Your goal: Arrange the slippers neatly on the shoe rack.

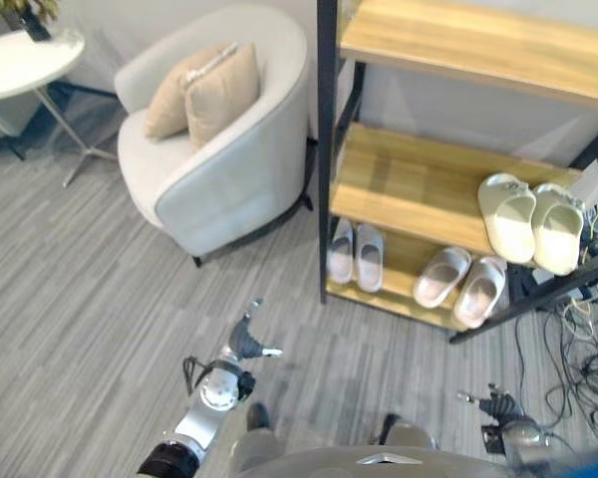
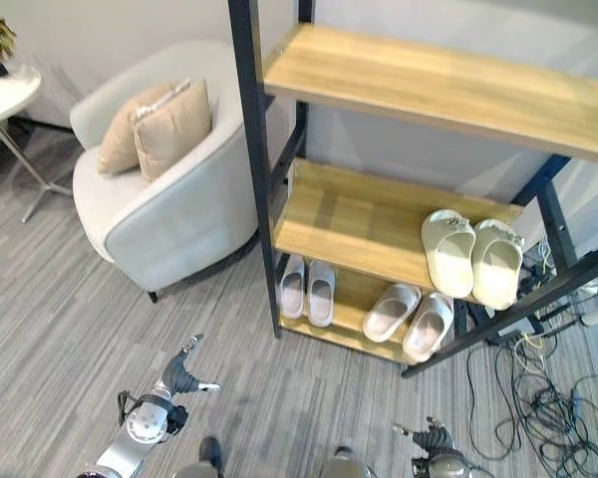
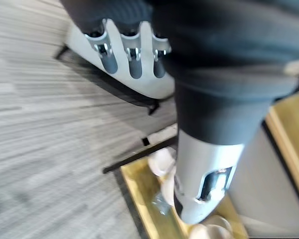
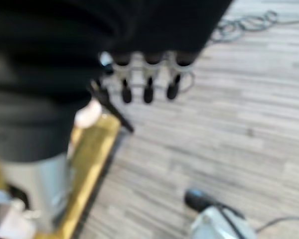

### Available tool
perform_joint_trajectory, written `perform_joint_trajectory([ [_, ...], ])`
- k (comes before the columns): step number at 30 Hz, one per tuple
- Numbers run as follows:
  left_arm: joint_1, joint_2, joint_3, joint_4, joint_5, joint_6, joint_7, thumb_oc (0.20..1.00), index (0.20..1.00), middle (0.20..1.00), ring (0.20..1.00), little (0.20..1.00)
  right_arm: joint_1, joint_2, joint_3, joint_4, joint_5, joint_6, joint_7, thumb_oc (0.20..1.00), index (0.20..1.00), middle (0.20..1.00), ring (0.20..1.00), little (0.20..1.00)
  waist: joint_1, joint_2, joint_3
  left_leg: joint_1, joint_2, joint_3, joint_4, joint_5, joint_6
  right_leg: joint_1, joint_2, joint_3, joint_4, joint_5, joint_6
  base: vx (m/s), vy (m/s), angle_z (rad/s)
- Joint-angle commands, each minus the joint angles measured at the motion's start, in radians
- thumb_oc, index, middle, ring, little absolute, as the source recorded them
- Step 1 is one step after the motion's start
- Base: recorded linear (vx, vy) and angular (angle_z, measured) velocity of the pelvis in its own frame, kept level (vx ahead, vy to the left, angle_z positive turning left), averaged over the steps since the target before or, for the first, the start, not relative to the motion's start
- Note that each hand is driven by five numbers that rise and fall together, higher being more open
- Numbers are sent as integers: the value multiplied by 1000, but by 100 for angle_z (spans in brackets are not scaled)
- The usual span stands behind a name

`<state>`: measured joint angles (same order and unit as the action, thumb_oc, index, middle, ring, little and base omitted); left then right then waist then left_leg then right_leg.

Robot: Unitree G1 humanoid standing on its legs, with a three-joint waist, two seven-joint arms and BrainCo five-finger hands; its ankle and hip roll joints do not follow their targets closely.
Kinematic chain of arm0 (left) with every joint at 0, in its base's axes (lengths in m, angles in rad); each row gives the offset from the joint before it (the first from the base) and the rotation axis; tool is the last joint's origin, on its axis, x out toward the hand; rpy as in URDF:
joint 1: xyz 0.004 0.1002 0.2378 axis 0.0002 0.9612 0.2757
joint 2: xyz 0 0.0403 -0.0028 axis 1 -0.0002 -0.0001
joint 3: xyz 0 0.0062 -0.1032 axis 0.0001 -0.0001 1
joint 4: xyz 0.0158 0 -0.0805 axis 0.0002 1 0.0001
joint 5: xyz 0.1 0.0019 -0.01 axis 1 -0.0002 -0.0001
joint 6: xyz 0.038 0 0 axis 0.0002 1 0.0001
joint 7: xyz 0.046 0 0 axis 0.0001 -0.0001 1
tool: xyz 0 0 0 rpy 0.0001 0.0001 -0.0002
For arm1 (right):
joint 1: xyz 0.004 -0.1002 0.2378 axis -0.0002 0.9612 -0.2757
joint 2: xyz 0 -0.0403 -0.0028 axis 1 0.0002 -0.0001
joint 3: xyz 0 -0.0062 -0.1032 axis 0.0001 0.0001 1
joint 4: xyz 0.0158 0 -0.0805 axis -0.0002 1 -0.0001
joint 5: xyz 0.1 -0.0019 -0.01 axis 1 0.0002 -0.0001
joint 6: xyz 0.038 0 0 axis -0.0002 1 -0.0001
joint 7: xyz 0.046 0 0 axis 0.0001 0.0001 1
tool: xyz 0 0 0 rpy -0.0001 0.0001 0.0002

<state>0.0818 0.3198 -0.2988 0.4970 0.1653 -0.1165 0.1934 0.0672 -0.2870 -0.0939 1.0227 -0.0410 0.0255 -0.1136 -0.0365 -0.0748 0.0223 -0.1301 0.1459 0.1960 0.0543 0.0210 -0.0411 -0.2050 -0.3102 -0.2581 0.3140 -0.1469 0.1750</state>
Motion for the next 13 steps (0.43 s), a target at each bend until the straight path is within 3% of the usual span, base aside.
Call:
perform_joint_trajectory([
  [1,-3,-10,56,-33,-36,-60,-21,1000,1000,1000,1000,1000,-22,-32,-47,54,45,-51,-27,1000,1000,1000,1000,1000,7,-23,54,16,-39,1,12,-25,57,84,44,9,-137,144,66,43,48,-12],
  [13,12,-154,207,352,-181,-39,-124,1000,1000,1000,1000,1000,66,38,-82,281,114,-49,95,1000,1000,1000,1000,1000,-14,1,-40,129,-66,35,-20,-52,52,168,45,28,-156,144,72,28,33,-5],
])
